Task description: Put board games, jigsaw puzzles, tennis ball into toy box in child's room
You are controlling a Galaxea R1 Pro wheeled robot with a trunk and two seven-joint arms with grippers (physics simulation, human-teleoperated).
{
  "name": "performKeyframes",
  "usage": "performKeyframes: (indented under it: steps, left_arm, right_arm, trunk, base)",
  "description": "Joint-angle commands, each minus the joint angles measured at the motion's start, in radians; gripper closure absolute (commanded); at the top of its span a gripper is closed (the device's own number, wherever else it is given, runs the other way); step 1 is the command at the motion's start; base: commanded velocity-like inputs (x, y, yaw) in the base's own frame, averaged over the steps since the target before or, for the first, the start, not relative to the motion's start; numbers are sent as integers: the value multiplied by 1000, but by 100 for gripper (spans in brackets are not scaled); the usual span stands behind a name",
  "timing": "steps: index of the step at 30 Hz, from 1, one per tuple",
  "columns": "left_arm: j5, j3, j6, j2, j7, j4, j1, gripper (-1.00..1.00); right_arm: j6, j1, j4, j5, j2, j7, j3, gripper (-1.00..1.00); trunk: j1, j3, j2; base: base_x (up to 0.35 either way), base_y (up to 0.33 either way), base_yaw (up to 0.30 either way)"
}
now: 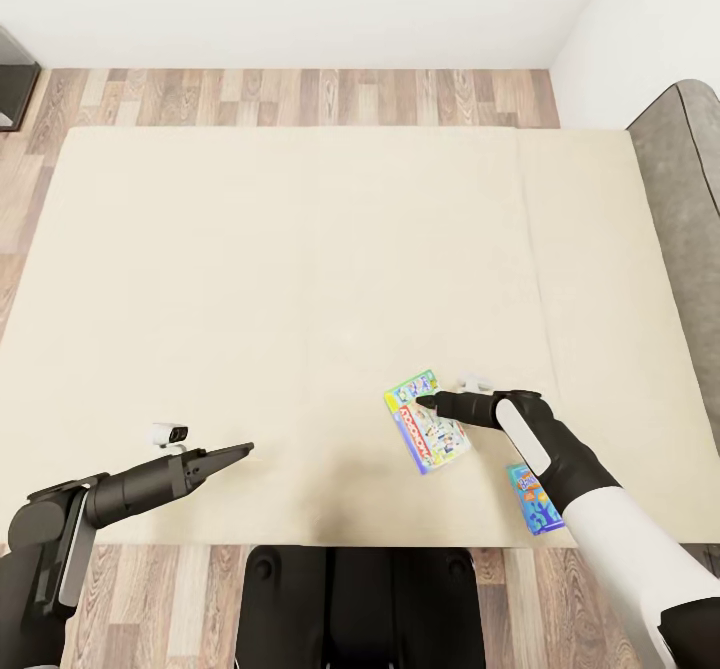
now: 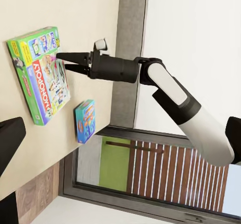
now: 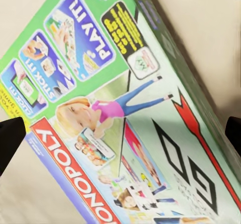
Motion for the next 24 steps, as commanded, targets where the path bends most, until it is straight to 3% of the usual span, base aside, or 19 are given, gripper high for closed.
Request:
performKeyframes:
  steps: [1, 24]
  left_arm:
    - [0, 0, 10, 0, -4, 0, 0, -100]
    - [0, 0, 11, 0, -4, 0, -1, -100]
  right_arm:
    - [3, 0, -1, 4, -1, 5, 2, -100]
    - [3, 0, 0, 5, -1, 10, 1, -100]
  trunk:
    - [1, -1, -2]
    - [1, -1, -2]
  base:
    - [0, 0, 0]
    - [0, 0, 0]
